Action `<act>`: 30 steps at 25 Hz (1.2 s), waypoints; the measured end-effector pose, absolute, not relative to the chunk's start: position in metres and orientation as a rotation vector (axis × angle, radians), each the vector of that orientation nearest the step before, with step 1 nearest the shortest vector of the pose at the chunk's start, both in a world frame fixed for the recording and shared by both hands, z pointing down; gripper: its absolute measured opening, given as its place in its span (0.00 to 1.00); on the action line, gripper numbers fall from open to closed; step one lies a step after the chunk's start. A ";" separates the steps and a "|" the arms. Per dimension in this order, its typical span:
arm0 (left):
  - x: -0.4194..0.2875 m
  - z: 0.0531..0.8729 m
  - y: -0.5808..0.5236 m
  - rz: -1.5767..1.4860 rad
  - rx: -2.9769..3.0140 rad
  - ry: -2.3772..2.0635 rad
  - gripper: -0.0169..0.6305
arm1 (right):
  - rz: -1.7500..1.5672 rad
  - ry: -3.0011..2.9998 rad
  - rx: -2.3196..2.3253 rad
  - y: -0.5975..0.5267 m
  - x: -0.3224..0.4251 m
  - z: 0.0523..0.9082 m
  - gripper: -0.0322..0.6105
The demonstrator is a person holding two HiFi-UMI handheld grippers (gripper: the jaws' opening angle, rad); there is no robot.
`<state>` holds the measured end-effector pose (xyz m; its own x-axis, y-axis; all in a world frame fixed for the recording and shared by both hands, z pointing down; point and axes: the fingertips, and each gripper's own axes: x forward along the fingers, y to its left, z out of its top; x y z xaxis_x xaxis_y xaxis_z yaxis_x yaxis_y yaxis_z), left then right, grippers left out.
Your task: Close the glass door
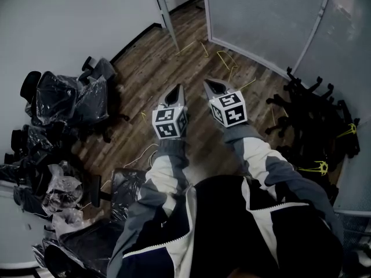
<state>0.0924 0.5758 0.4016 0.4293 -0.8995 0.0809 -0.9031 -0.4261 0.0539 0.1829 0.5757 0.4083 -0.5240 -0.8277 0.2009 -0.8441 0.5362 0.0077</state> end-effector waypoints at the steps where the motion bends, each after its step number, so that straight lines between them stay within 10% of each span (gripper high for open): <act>1: 0.091 0.401 0.576 0.056 2.579 -1.629 0.03 | 0.131 -2.597 1.427 0.576 0.182 0.408 0.05; 30: 0.032 0.462 0.533 0.052 2.499 -1.605 0.03 | 0.169 -2.630 1.319 0.522 0.120 0.454 0.06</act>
<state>0.0321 0.5331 0.4623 0.4198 -0.8995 0.1212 -0.9054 -0.4059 0.1243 0.1197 0.5218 0.4543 -0.5842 -0.7803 0.2234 -0.8025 0.5965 -0.0150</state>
